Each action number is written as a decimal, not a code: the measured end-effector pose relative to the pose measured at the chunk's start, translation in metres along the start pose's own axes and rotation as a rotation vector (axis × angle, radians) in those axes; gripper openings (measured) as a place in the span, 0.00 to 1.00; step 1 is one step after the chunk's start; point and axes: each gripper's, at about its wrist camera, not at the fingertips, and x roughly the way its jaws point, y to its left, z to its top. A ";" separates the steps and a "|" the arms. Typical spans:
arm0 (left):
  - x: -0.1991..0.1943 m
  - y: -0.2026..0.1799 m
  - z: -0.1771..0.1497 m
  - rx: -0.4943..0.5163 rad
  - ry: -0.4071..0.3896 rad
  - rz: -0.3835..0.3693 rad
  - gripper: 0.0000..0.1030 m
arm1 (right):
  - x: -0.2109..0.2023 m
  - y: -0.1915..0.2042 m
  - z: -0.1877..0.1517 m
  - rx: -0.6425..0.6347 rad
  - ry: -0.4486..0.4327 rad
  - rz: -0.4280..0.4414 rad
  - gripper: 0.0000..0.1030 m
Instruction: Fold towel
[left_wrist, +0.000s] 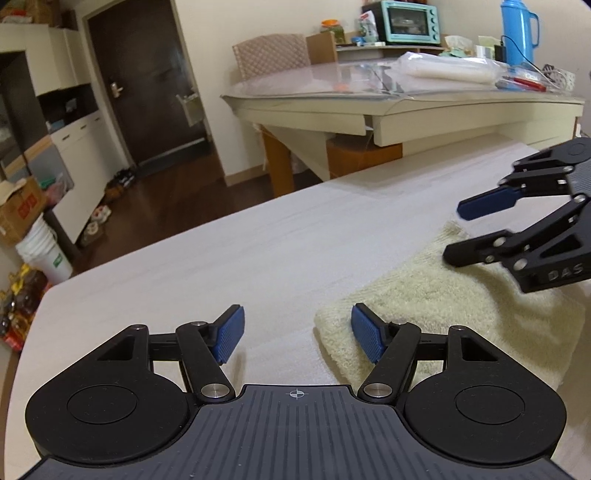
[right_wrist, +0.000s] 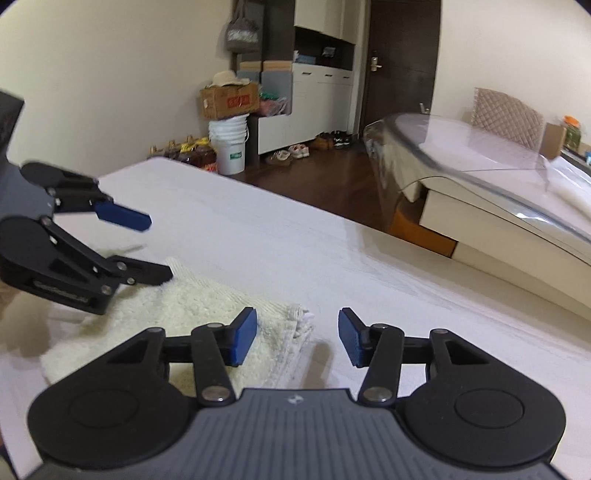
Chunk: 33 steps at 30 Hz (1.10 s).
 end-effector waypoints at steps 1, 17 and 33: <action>0.001 0.001 0.000 0.002 -0.003 -0.004 0.73 | 0.000 -0.002 -0.001 0.003 -0.002 -0.007 0.50; 0.009 0.012 0.008 -0.055 -0.024 -0.026 0.59 | -0.006 -0.019 0.008 0.095 -0.057 0.008 0.30; 0.017 0.001 0.009 0.007 -0.033 0.003 0.61 | -0.001 -0.006 -0.005 0.111 -0.024 0.004 0.17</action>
